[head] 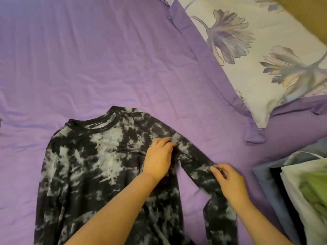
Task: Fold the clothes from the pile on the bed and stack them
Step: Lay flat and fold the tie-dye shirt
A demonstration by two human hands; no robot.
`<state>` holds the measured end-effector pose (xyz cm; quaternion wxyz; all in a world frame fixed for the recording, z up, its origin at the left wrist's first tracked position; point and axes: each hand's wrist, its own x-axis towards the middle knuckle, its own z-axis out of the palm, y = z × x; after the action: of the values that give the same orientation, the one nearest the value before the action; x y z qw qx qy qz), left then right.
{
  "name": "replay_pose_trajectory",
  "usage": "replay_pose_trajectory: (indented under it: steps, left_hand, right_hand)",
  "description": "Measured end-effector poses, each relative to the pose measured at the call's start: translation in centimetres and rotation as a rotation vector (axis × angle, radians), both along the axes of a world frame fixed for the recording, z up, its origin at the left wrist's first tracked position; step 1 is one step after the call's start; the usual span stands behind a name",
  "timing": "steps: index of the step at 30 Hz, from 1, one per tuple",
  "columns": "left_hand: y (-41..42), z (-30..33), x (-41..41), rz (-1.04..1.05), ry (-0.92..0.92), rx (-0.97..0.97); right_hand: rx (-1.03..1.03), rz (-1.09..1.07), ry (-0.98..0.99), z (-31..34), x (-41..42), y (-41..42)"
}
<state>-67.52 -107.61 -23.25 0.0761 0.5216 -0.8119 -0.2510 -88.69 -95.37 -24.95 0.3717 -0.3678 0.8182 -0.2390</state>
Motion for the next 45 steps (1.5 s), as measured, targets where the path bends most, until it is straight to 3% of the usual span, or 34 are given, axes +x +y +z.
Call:
replay_pose_trajectory:
  steps: [7, 11, 16, 19, 21, 25, 30, 35, 40, 45]
  left_hand:
    - [-7.5, 0.2, -1.6, 0.015, -0.246, 0.155]
    - [-8.7, 0.0, -0.9, 0.071, -0.335, 0.18]
    - [-10.8, -0.1, -1.1, 0.171, -0.123, 0.086]
    - [-11.5, 0.4, -1.4, 0.166, -0.014, 0.097]
    - [-11.3, 0.5, -0.7, 0.205, 0.024, 0.036]
    - [-11.6, -0.1, 3.0, 0.339, -0.108, -0.11]
    - [-13.3, -0.7, 7.7, 0.318, -0.203, -0.001]
    - [-14.9, -1.0, 9.1, 0.31, -0.242, -0.006]
    - [-16.9, -1.3, 9.6, 0.278, -0.26, 0.033]
    - [-20.0, -0.2, 10.2, 0.25, -0.182, 0.043]
  right_hand:
    - [0.111, 0.076, 0.171, 0.1, -1.4, 0.9]
    - [0.078, 0.131, 0.157, 0.7, -1.9, 0.2]
    - [-0.036, 0.133, 0.332, 1.4, -2.9, -2.8]
    - [-0.001, 0.2, 0.236, 1.5, -2.5, -5.4]
    - [0.004, 0.247, 0.277, 1.3, -1.6, -6.8]
    - [-0.065, 0.391, 0.433, 1.1, 1.5, -9.9]
    - [-0.315, 0.703, 0.454, 1.1, 7.8, -14.5]
    - [-0.145, 1.054, 0.466, -0.6, 13.0, -17.5]
    - [0.028, 1.075, 0.647, -1.7, 13.7, -19.2]
    - [-0.078, 0.99, 0.731, -0.6, 14.0, -19.8]
